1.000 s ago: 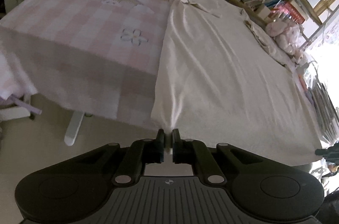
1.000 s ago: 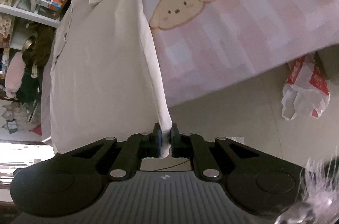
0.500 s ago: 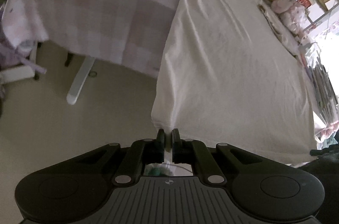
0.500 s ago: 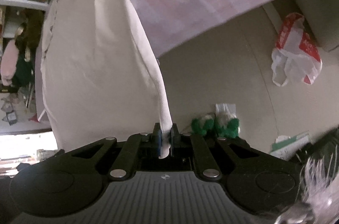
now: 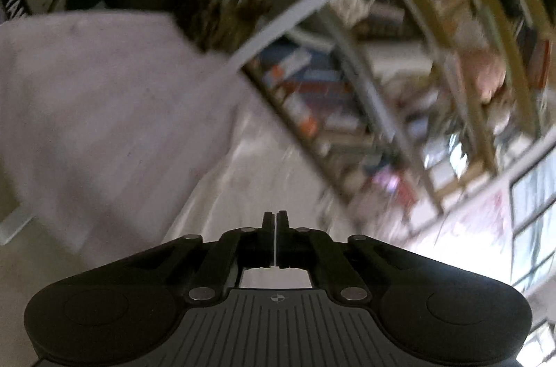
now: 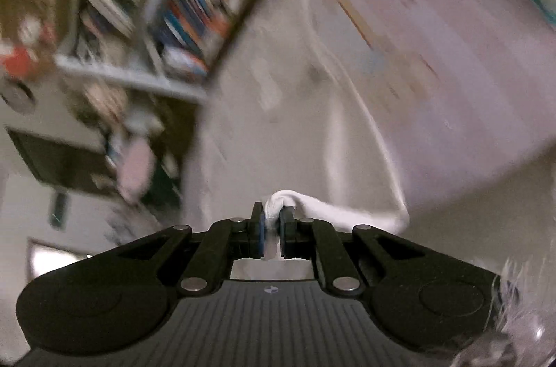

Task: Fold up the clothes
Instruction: 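Lift the hem with both grippers and carry it toward the collar, then lower the held hem onto the collar with both grippers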

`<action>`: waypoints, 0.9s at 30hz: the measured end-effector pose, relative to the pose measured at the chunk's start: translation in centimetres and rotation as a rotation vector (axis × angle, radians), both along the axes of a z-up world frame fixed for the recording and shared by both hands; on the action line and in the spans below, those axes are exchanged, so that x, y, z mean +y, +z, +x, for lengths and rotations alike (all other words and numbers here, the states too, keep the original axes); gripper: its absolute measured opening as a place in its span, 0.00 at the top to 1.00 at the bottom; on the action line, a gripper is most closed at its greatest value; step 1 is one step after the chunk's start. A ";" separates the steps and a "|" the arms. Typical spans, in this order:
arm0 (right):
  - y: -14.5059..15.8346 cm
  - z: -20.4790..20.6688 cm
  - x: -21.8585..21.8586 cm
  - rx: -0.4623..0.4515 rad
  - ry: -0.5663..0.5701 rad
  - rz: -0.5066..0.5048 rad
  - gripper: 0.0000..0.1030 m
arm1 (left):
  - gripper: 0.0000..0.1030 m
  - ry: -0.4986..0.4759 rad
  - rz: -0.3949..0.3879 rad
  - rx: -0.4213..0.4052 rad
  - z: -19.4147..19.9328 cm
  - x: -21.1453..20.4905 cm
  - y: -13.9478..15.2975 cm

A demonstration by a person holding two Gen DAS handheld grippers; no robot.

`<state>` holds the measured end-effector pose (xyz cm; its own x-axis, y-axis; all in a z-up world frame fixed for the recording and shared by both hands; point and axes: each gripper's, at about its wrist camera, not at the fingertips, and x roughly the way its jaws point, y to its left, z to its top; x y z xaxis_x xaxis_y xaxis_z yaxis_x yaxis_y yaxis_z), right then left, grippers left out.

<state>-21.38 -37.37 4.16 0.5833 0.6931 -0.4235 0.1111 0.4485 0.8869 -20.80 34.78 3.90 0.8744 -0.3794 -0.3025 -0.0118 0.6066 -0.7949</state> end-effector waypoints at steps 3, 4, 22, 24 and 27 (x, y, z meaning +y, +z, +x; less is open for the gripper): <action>0.9 4.0 1.3 -0.044 -0.025 -0.027 0.93 | 1.00 -0.022 0.035 -0.031 3.8 -1.0 1.0; 1.2 5.3 1.7 -0.054 -0.024 -0.053 0.93 | 1.00 -0.050 0.063 -0.038 4.7 -1.2 1.1; -0.3 8.0 3.5 0.030 0.030 -0.130 0.93 | 0.66 -0.333 0.592 0.515 -1.9 -8.0 -10.2; 0.1 7.5 3.0 0.033 0.009 -0.158 0.93 | 0.66 -0.353 0.648 0.543 -2.2 -9.2 -12.3; 0.9 7.3 2.9 0.025 0.008 -0.189 0.93 | 0.66 -0.335 0.633 0.515 -1.5 -10.3 -14.3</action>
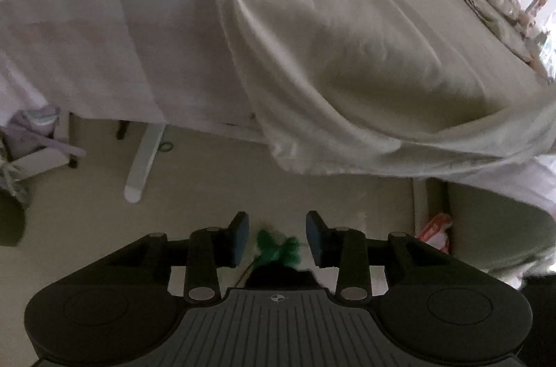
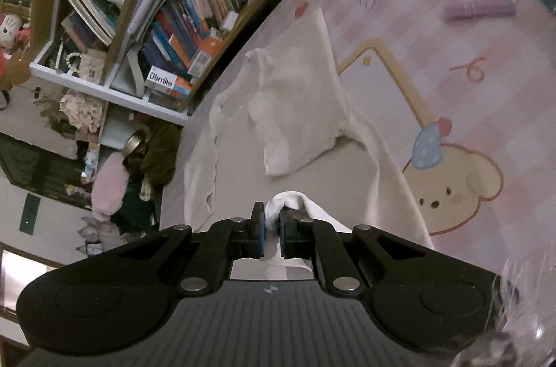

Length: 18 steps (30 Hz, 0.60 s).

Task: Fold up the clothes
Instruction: 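Lower the held hem onto the collar with both grippers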

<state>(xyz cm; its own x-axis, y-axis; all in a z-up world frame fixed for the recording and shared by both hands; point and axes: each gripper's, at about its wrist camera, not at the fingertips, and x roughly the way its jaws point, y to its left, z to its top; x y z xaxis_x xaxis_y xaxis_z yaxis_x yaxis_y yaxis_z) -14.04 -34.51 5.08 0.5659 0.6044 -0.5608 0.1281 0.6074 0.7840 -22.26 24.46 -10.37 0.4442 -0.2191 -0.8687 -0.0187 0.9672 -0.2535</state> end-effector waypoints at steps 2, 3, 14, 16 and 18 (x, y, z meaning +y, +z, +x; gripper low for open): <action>0.5 0.1 0.4 -0.003 0.016 -0.030 0.93 | 0.65 -0.004 -0.010 -0.026 0.8 -0.6 -0.6; 0.7 0.2 0.5 -0.003 0.018 -0.041 0.93 | 0.65 -0.015 -0.006 -0.037 1.3 -0.9 -0.9; 1.9 3.1 0.6 -0.011 -0.015 -0.122 0.93 | 0.65 -0.101 -0.028 -0.053 4.7 -1.0 -3.5; 2.0 3.6 0.6 -0.007 -0.024 -0.132 0.93 | 0.65 -0.133 -0.057 -0.065 5.1 -1.1 -3.5; 2.0 4.2 0.6 -0.001 -0.034 -0.141 0.93 | 0.65 -0.169 -0.081 -0.070 5.5 -1.4 -3.6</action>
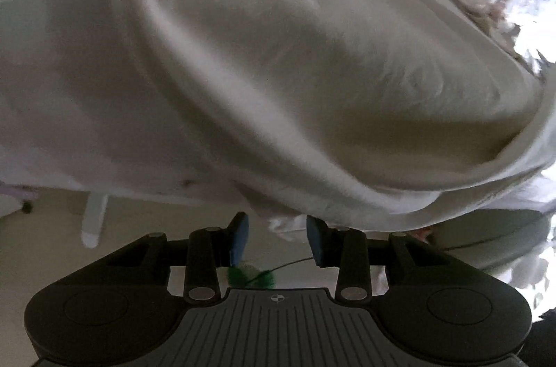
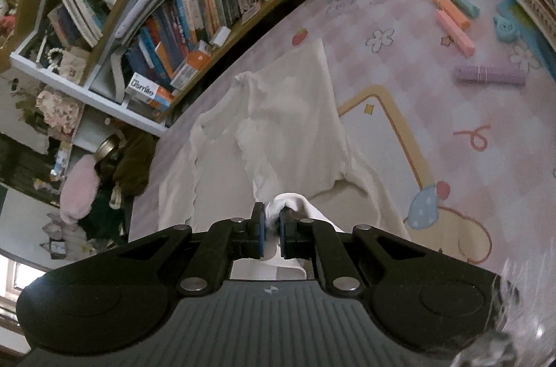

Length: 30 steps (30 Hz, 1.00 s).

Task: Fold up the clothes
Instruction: 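Lower the held hem onto the collar with both grippers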

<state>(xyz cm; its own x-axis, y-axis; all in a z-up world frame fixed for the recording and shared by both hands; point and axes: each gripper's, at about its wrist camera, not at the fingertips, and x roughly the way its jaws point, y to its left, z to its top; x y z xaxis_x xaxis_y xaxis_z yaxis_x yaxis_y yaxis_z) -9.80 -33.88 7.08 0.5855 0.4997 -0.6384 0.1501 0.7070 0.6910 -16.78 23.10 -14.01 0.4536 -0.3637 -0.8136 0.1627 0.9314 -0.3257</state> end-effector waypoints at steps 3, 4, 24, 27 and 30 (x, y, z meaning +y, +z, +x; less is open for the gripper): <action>0.0 0.9 0.1 0.010 -0.008 -0.013 0.93 | 0.65 -0.039 -0.042 0.003 0.4 -0.2 -0.3; 0.0 1.1 0.3 0.014 -0.007 -0.018 0.93 | 0.65 -0.049 -0.054 0.004 0.5 -0.2 -0.4; 0.5 -0.1 0.5 0.014 0.016 -0.023 0.93 | 1.00 -0.024 -0.162 -0.003 -4.3 2.1 1.2; 0.3 -1.6 0.1 0.009 0.023 0.004 0.93 | 1.00 0.041 -0.216 -0.027 -7.5 3.7 3.3; -0.1 -3.1 -0.7 0.007 0.014 0.035 0.93 | 1.00 0.123 -0.299 -0.083 -10.2 5.6 5.8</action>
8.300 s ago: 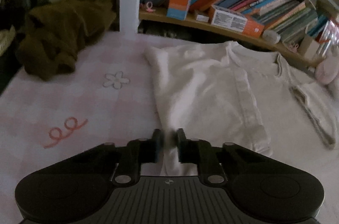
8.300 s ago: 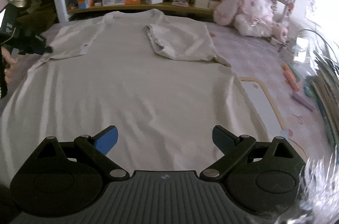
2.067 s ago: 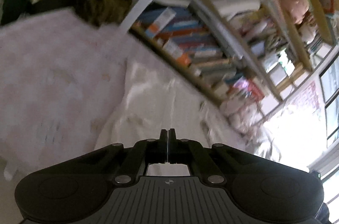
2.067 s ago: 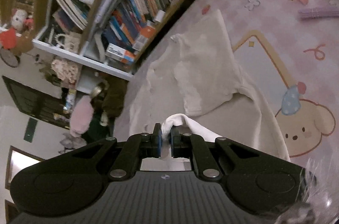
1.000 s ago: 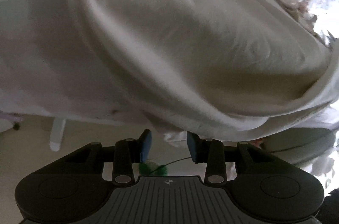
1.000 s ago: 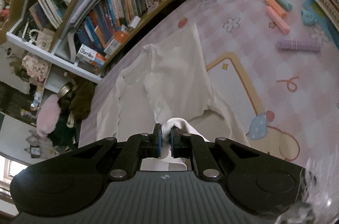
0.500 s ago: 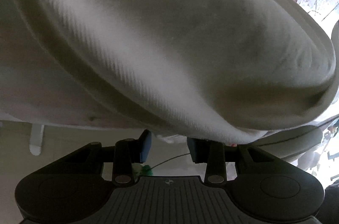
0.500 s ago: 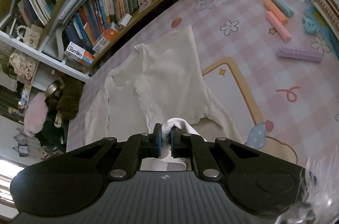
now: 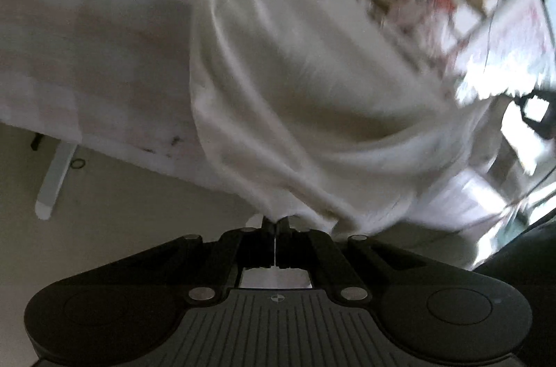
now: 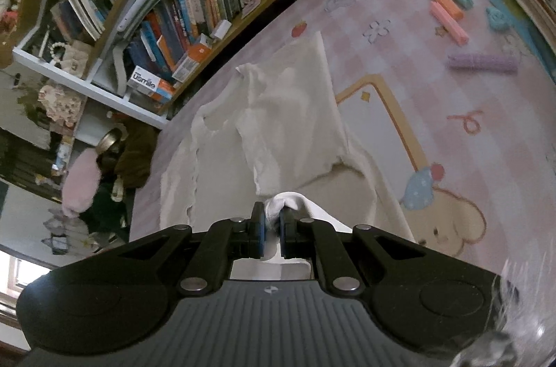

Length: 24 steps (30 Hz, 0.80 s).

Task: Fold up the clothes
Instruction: 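Lower the held hem onto the collar with both grippers, then open both grippers to release the hem on the collar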

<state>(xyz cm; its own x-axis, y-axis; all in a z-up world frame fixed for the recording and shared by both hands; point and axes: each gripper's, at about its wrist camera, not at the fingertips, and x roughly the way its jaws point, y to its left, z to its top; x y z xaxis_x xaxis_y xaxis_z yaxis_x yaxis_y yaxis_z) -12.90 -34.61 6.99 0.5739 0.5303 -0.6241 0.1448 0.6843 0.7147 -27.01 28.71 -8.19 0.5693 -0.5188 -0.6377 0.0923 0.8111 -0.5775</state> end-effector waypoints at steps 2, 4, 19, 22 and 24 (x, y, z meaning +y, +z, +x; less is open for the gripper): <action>-0.2 -1.0 -0.6 -0.003 -0.008 0.022 0.93 | 1.00 0.062 -0.072 -0.047 -1.2 1.6 1.6; -0.3 -2.1 -1.2 -0.008 -0.020 0.045 0.93 | 1.00 0.126 -0.155 -0.104 -2.3 3.0 3.5; -1.4 -2.9 -5.9 -0.131 -0.238 0.304 0.93 | 1.00 0.390 -0.719 -0.459 11.5 0.4 12.4; -1.2 0.8 -5.2 -0.183 -0.268 0.318 0.93 | 1.00 0.403 -0.712 -0.433 16.0 1.3 12.6; -1.0 3.9 -4.5 -0.209 -0.289 0.330 0.93 | 1.00 0.424 -0.700 -0.396 18.4 2.2 12.2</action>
<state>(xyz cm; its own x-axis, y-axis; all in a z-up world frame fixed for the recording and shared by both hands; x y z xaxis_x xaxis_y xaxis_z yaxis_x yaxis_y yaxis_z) -9.00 -39.16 5.96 0.8219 0.4811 -0.3049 0.1255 0.3692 0.9208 -8.59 30.94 3.96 0.9112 -0.4110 0.0277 0.1629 0.2978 -0.9406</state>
